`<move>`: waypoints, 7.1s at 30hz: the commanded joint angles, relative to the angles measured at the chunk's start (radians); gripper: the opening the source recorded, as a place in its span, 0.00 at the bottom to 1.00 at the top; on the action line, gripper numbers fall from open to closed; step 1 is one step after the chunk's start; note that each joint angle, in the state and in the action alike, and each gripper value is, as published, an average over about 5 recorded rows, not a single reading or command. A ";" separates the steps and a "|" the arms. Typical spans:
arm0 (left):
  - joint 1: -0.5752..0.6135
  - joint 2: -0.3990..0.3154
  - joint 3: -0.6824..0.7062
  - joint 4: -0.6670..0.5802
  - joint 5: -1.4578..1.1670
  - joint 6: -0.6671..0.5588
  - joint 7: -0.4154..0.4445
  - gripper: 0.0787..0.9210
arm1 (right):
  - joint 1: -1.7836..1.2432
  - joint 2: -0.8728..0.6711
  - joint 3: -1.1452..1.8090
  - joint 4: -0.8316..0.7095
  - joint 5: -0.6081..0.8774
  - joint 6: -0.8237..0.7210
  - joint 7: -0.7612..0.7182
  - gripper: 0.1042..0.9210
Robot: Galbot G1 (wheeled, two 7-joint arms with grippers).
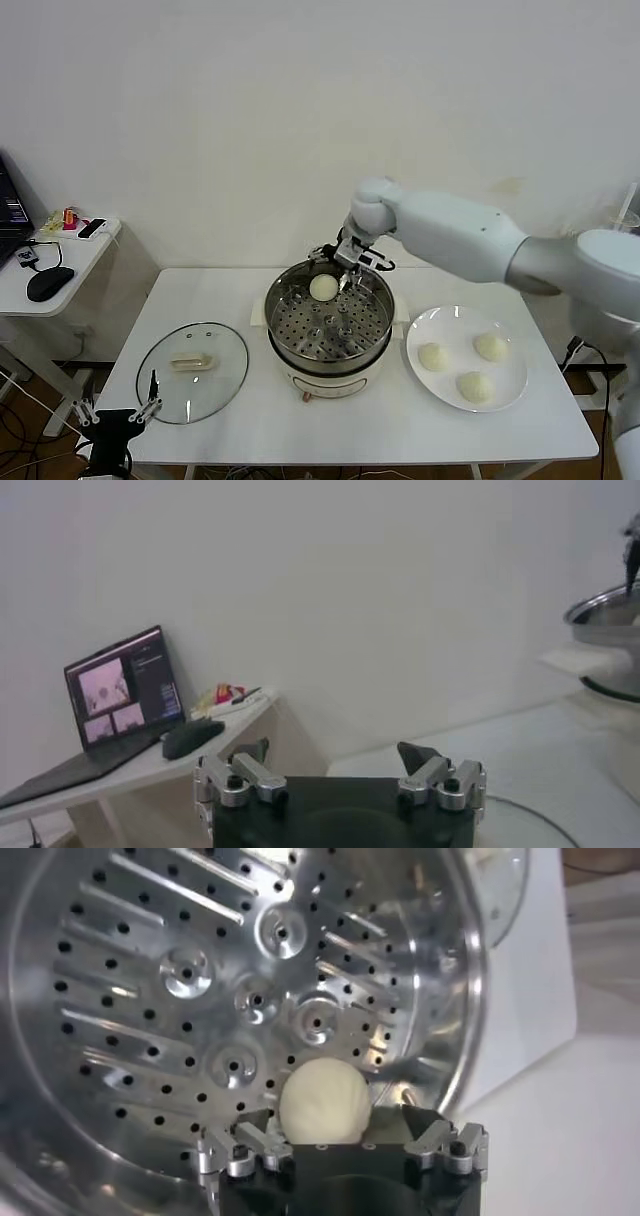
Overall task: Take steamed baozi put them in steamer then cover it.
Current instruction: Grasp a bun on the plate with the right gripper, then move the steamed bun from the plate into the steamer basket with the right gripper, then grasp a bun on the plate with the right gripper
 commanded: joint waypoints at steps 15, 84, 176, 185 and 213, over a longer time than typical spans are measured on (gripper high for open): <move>-0.064 0.074 0.050 -0.010 -0.058 0.039 0.012 0.88 | 0.021 -0.761 -0.056 0.555 0.136 -0.543 -0.043 0.88; -0.090 0.077 -0.026 0.016 -0.071 0.059 0.016 0.88 | -0.409 -0.505 0.359 0.169 -0.044 -0.486 -0.107 0.59; -0.130 0.098 -0.014 0.011 -0.091 0.053 0.017 0.88 | 0.025 -0.428 0.114 0.385 0.191 -0.586 -0.201 0.88; -0.121 0.094 0.011 -0.006 -0.087 0.054 0.018 0.88 | -0.108 -0.779 0.174 0.541 0.035 -0.510 -0.240 0.88; -0.114 0.087 0.036 -0.006 -0.067 0.071 0.025 0.88 | -0.927 -0.705 0.717 0.400 -0.190 -0.497 -0.122 0.88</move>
